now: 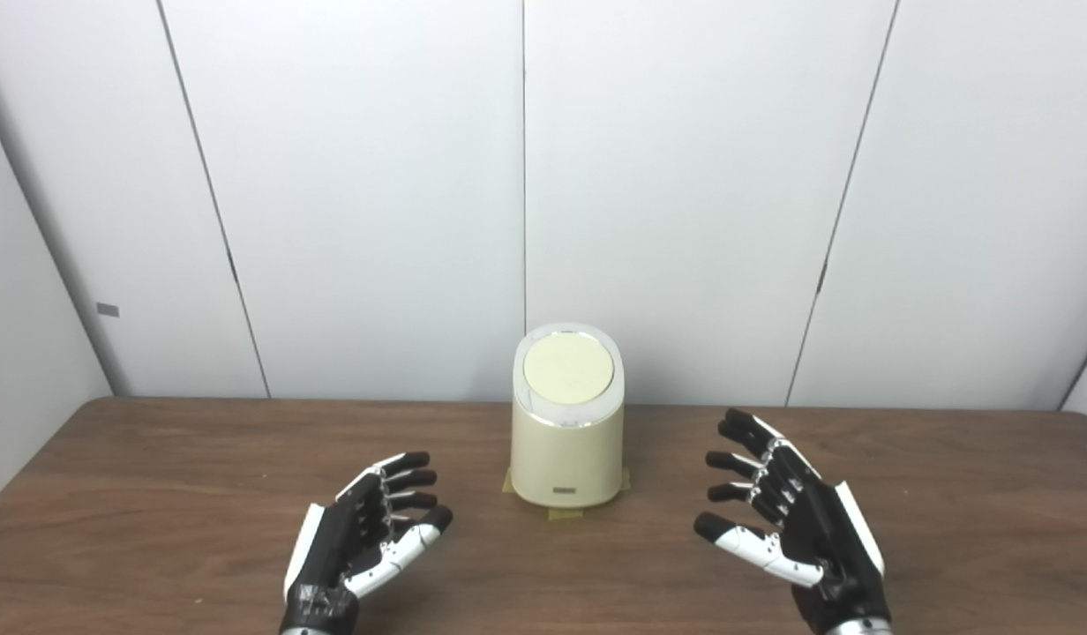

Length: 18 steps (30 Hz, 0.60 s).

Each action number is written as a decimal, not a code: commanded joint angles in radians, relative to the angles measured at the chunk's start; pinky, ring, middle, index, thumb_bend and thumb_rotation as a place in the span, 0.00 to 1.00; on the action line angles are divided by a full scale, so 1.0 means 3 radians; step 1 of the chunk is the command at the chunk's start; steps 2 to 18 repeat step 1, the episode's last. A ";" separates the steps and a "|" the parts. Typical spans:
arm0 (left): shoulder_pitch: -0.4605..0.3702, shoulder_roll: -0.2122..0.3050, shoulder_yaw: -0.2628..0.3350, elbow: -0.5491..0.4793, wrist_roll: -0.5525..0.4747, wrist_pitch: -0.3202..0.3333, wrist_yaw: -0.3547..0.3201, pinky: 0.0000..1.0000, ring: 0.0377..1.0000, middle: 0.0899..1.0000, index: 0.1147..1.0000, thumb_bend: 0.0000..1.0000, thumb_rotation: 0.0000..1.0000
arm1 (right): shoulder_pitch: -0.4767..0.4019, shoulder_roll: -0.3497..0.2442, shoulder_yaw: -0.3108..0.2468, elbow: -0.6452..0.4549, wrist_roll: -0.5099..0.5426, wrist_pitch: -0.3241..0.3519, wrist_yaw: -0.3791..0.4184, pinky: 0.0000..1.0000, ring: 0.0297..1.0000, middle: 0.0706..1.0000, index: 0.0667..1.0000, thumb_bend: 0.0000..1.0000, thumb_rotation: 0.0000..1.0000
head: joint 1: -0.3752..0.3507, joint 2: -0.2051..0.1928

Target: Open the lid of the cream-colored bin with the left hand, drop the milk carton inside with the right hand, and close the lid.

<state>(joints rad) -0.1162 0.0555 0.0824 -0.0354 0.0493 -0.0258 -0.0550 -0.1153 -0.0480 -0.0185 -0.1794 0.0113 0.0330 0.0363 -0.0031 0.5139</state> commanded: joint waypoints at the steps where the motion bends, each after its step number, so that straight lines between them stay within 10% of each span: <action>1: -0.0083 0.0024 -0.0008 -0.0102 0.0015 -0.0180 0.0053 0.62 0.70 0.73 0.76 0.66 0.25 | -0.0086 -0.0010 -0.0026 -0.0054 0.0070 -0.0095 0.0017 0.60 0.77 0.87 0.86 0.80 0.31 | -0.0001 0.0003; 18: -0.0083 0.0024 -0.0008 -0.0102 0.0015 -0.0180 0.0053 0.62 0.70 0.73 0.76 0.66 0.25 | -0.0086 -0.0010 -0.0026 -0.0054 0.0070 -0.0095 0.0017 0.60 0.77 0.87 0.86 0.80 0.31 | -0.0001 0.0003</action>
